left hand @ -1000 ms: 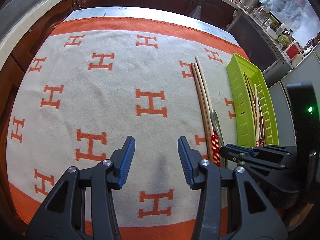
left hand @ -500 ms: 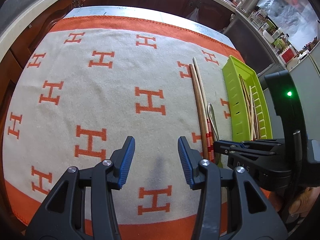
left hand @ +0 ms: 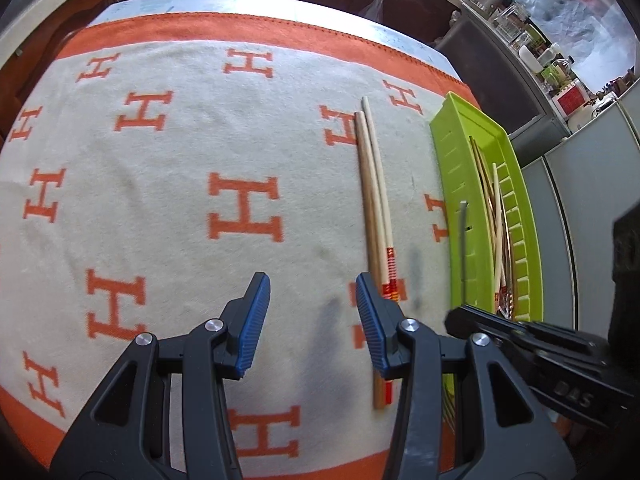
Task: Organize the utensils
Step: 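Close the right tool on the steel fork and carry it into the tray, then close the left tool on a brown wooden chopstick while the right tool grasps a bamboo chopstick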
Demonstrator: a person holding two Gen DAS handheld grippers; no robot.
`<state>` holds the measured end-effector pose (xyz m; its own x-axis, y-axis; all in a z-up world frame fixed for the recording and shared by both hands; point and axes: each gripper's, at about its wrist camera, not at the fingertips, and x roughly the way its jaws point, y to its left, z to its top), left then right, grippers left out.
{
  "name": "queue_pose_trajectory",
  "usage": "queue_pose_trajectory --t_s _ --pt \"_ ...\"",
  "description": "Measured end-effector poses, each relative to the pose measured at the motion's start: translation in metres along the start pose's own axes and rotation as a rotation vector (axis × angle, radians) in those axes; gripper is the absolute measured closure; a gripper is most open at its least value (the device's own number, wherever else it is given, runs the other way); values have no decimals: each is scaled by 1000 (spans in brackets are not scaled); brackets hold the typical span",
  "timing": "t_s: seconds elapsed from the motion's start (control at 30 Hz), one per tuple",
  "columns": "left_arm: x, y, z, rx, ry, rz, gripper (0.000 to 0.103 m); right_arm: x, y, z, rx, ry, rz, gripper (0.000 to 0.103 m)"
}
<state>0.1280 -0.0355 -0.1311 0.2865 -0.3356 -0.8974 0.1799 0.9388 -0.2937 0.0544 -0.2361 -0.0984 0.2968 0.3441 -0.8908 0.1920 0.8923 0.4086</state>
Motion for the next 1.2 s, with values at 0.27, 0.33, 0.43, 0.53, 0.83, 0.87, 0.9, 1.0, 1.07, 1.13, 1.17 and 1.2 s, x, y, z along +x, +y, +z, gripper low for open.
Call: queue_pose_trajectory --t_s 0.27,0.33,0.43,0.53,0.83,0.87,0.9,1.0,1.07,1.13,1.17,1.2 --pt "20 -31 3 63 -40 80 62 -49 -37 -3 49 -119 52 99" --pt "25 -35 3 69 -30 100 62 -57 -46 -1 59 -129 56 99" --pt "29 -38 2 74 -40 126 62 -67 -59 0 62 -143 28 99" --pt "31 -43 2 79 -48 139 62 -59 -59 6 56 -142 -29 99" --pt "33 -50 2 96 -39 154 62 -47 -64 11 40 -136 -148 98" --pt "32 -50 1 98 -41 155 62 -47 -64 10 41 -141 -160 98" --pt "31 -50 1 99 -44 153 62 -47 -65 10 41 -145 -166 98" --pt "31 -50 0 99 -55 157 62 -51 -66 8 46 -161 -159 98" --pt "32 -51 0 100 -64 168 62 -55 -65 6 44 -176 -157 97" --pt "32 -53 0 104 -73 181 65 -58 -63 5 43 -193 -144 97" --pt "32 -53 0 108 -74 174 72 -59 -62 4 41 -199 -135 97" --pt "33 -53 0 110 -67 163 74 -60 -61 4 36 -204 -128 97"
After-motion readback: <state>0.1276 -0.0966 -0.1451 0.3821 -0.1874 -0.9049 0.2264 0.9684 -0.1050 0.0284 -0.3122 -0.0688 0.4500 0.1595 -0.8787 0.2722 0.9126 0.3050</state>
